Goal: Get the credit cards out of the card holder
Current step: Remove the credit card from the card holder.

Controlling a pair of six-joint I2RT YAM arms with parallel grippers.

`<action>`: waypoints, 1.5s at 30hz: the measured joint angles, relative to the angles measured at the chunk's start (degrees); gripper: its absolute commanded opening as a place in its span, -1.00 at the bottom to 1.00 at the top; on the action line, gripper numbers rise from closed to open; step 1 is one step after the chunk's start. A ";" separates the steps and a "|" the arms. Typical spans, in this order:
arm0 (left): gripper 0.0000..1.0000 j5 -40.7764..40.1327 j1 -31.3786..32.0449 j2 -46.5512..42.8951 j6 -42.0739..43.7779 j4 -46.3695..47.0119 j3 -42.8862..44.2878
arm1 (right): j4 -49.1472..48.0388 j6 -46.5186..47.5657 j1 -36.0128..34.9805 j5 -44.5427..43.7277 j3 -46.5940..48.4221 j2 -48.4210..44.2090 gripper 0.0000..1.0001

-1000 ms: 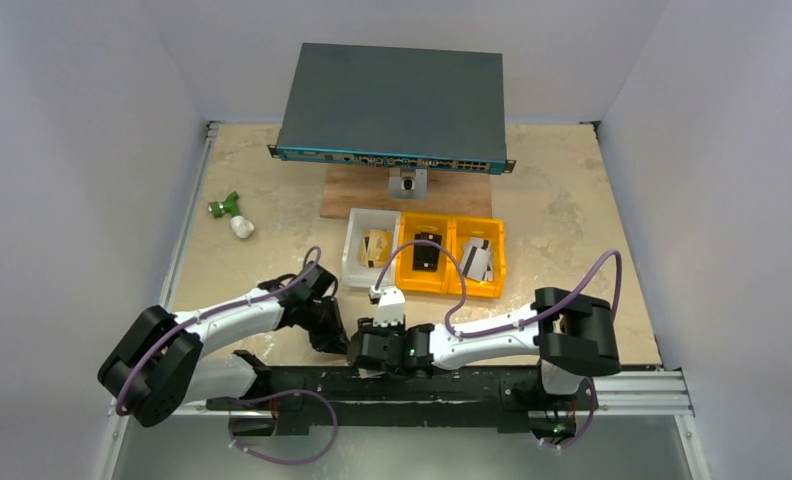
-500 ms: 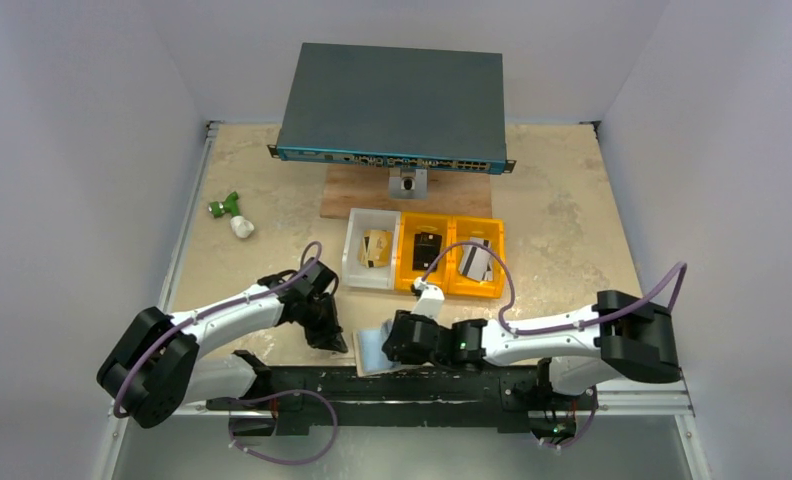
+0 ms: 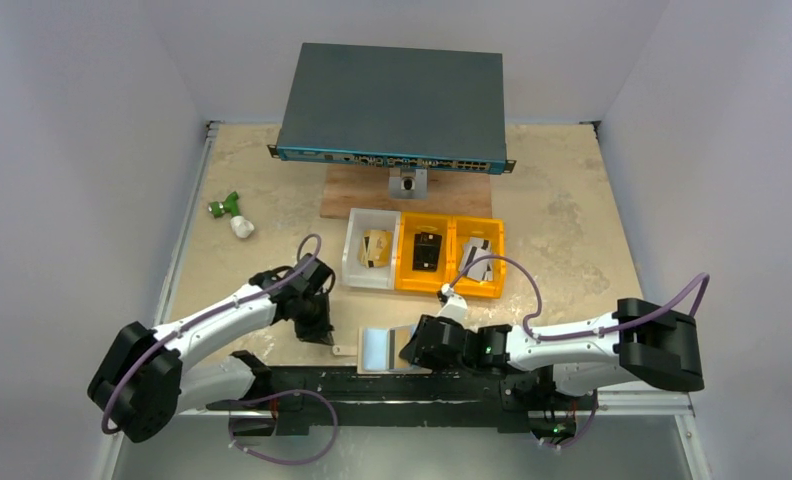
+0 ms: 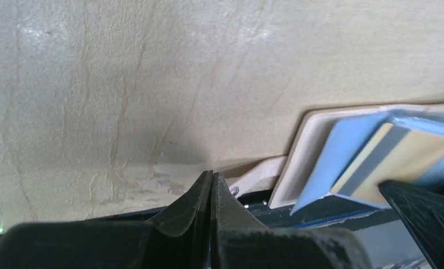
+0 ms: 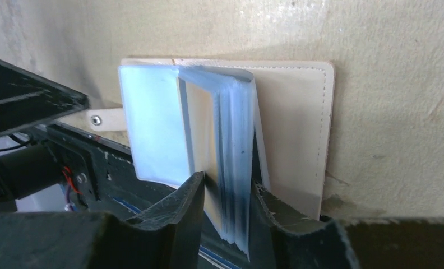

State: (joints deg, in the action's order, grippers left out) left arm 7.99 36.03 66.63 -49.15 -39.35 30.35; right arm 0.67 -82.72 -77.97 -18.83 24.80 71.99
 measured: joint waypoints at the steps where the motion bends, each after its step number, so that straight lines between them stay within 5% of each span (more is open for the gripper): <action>1: -1.00 -0.20 0.00 -1.09 0.76 -1.03 0.44 | 0.46 0.02 0.00 0.28 0.02 0.00 -0.25; 8: -0.67 -0.76 4.02 -8.50 3.34 -5.46 7.74 | 6.45 0.48 -0.02 0.31 2.27 -0.35 -0.19; 18: -0.63 3.82 11.67 -3.76 0.02 1.77 9.20 | 19.80 2.58 -0.02 -3.19 8.87 -4.70 -0.23; 25: -0.60 8.00 11.74 2.67 -2.47 11.15 5.88 | 20.13 4.61 -0.02 -3.52 11.28 -0.83 -0.53; 45: -0.56 14.80 11.74 10.43 -5.16 28.24 -0.39 | 14.16 5.31 0.52 -2.67 9.86 5.70 -0.83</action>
State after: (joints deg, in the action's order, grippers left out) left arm 22.79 47.77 77.06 -54.30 -11.11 29.95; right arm 14.83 -77.41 -77.45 -21.50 34.65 77.69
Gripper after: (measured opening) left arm 0.216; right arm 0.084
